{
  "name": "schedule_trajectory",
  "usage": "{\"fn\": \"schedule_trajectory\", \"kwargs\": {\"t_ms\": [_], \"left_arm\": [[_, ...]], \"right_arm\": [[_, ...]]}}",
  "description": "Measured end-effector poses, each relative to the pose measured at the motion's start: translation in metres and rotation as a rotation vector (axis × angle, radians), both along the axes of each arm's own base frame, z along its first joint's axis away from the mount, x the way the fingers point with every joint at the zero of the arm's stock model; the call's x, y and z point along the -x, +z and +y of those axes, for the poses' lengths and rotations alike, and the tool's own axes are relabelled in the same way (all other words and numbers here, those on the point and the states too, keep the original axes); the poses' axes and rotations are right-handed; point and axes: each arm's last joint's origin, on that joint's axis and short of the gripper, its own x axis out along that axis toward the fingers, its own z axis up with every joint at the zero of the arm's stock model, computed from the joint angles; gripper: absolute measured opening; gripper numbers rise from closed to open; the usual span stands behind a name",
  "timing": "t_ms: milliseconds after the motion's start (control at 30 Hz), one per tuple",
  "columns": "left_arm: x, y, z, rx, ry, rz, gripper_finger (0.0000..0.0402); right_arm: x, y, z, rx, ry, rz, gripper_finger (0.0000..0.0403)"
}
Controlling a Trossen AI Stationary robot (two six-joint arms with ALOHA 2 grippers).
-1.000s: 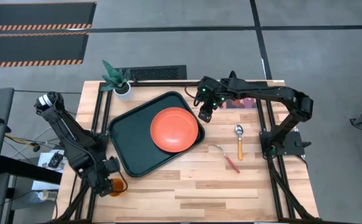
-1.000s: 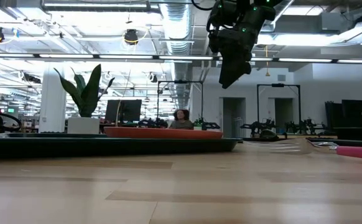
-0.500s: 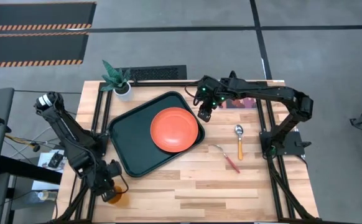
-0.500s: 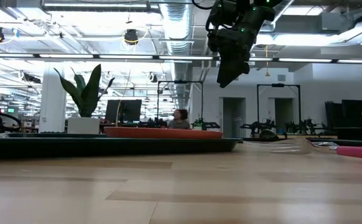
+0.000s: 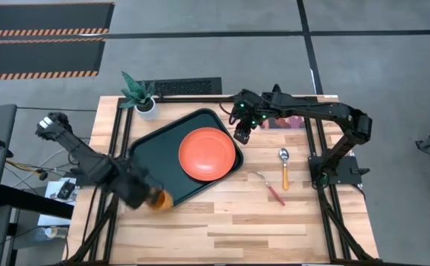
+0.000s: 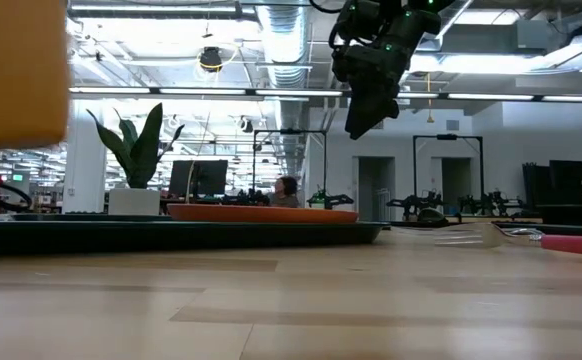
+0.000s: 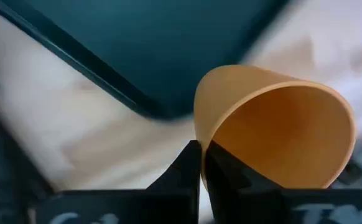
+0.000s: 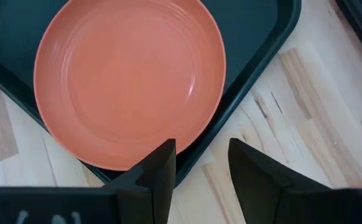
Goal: Pick and place plate/cup/fork/spoon on tray
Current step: Put the yellow cup on the black tray
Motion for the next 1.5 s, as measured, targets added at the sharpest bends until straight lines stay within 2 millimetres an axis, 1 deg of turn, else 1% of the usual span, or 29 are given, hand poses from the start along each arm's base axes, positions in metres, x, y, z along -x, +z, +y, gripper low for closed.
{"fn": "schedule_trajectory", "kwargs": {"t_ms": [100,233,400,567,733,800,967,1067,1200,1367,1500], "left_arm": [[-0.006,0.009,0.027,-0.081,0.041,0.05,0.0],[-0.015,0.01,0.064,-0.164,0.045,0.089,0.0],[-0.018,-0.001,0.101,-0.225,0.001,0.16,0.0],[-0.015,-0.016,0.137,-0.246,-0.058,0.23,0.0],[-0.014,-0.033,0.17,-0.195,-0.06,0.169,0.0],[-0.012,-0.036,0.181,-0.2,-0.048,0.158,0.0],[-0.001,-0.035,0.205,-0.239,-0.006,0.179,0.0],[0.002,-0.036,0.214,-0.242,0.004,0.174,0.0],[-0.004,-0.044,0.222,-0.203,-0.019,0.175,0.0],[-0.02,-0.062,0.231,-0.155,-0.065,0.2,0.0],[-0.03,-0.065,0.239,-0.168,-0.09,0.209,0.0]], "right_arm": [[0.0,0.0,0.0,0.0,0.001,0.0,0.0171],[0.0,0.0,0.0,0.0,-0.001,0.0,0.0169],[0.0,0.0,0.0,-0.001,0.0,0.0,0.0169],[-0.001,0.0,0.0,0.002,0.0,-0.007,0.0167],[-0.002,-0.003,-0.001,0.008,-0.003,-0.025,0.0167],[-0.002,-0.003,-0.001,0.01,-0.003,-0.03,0.0166],[-0.003,-0.002,-0.001,0.013,-0.003,-0.039,0.0164],[-0.003,-0.002,-0.002,0.015,-0.003,-0.042,0.0164],[-0.004,-0.001,-0.002,0.018,-0.003,-0.051,0.0163],[-0.004,-0.001,-0.002,0.01,-0.015,-0.053,0.0161],[-0.004,-0.001,-0.001,0.009,-0.016,-0.053,0.0161]]}}
